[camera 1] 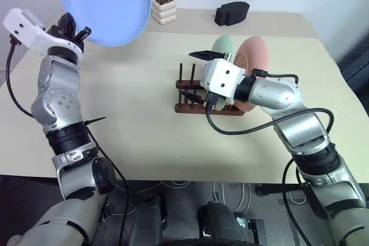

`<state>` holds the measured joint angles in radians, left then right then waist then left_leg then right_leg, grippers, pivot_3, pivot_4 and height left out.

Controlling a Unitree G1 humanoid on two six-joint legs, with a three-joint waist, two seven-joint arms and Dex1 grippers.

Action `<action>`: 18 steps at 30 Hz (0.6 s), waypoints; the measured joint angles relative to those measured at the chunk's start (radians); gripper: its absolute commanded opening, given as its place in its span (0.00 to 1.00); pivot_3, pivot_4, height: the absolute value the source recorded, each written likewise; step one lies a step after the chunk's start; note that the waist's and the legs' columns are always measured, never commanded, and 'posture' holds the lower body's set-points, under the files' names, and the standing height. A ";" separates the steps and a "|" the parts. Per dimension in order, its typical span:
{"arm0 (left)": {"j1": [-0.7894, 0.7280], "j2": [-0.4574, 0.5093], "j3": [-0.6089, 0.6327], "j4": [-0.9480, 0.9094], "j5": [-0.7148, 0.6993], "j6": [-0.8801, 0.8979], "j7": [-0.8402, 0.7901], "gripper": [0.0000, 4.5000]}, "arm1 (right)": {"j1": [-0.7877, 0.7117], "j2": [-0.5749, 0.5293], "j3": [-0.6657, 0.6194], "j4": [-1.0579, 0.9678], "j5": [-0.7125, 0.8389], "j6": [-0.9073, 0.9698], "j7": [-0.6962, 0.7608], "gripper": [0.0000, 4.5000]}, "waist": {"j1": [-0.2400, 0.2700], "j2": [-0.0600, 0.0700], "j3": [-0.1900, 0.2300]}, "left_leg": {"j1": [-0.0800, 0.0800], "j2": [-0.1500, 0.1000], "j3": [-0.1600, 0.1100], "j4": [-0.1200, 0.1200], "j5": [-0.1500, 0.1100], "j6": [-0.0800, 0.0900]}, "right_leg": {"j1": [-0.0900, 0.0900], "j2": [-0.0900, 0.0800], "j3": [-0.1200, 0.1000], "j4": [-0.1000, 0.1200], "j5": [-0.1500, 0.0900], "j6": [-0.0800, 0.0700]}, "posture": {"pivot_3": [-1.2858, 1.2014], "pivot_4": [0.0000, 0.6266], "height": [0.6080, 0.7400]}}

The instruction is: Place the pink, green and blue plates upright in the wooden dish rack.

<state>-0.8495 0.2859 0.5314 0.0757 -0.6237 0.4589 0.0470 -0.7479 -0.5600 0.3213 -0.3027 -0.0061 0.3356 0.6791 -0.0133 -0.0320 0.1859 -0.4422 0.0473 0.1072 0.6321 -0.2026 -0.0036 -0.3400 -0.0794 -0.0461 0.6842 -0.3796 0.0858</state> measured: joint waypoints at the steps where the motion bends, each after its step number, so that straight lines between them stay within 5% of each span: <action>1: -0.002 -0.010 -0.013 -0.022 0.000 0.011 0.006 0.00 | -0.022 0.005 0.014 0.020 -0.029 -0.021 -0.006 1.00 | 0.000 0.000 0.000 | 0.000 0.000 0.000 0.000 0.000 0.000 | 0.000 0.000 0.000 0.000 0.000 0.000 | 0.52 0.24 0.94; 18: 0.030 -0.064 -0.203 -0.239 -0.001 0.147 0.042 0.00 | -0.177 0.076 0.150 0.310 -0.507 -0.423 -0.148 1.00 | -0.002 0.000 0.000 | 0.000 0.000 0.000 0.000 0.001 -0.001 | 0.000 0.001 0.000 0.000 0.000 0.000 | 0.52 0.24 0.94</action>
<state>-0.8198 0.2222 0.3280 -0.1635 -0.6246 0.6061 0.0889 -0.9253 -0.4845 0.4710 0.0074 -0.5135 -0.0877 0.5315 -0.0156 -0.0318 0.1860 -0.4421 0.0476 0.1072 0.6322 -0.2019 -0.0047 -0.3399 -0.0787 -0.0459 0.6843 -0.3797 0.0857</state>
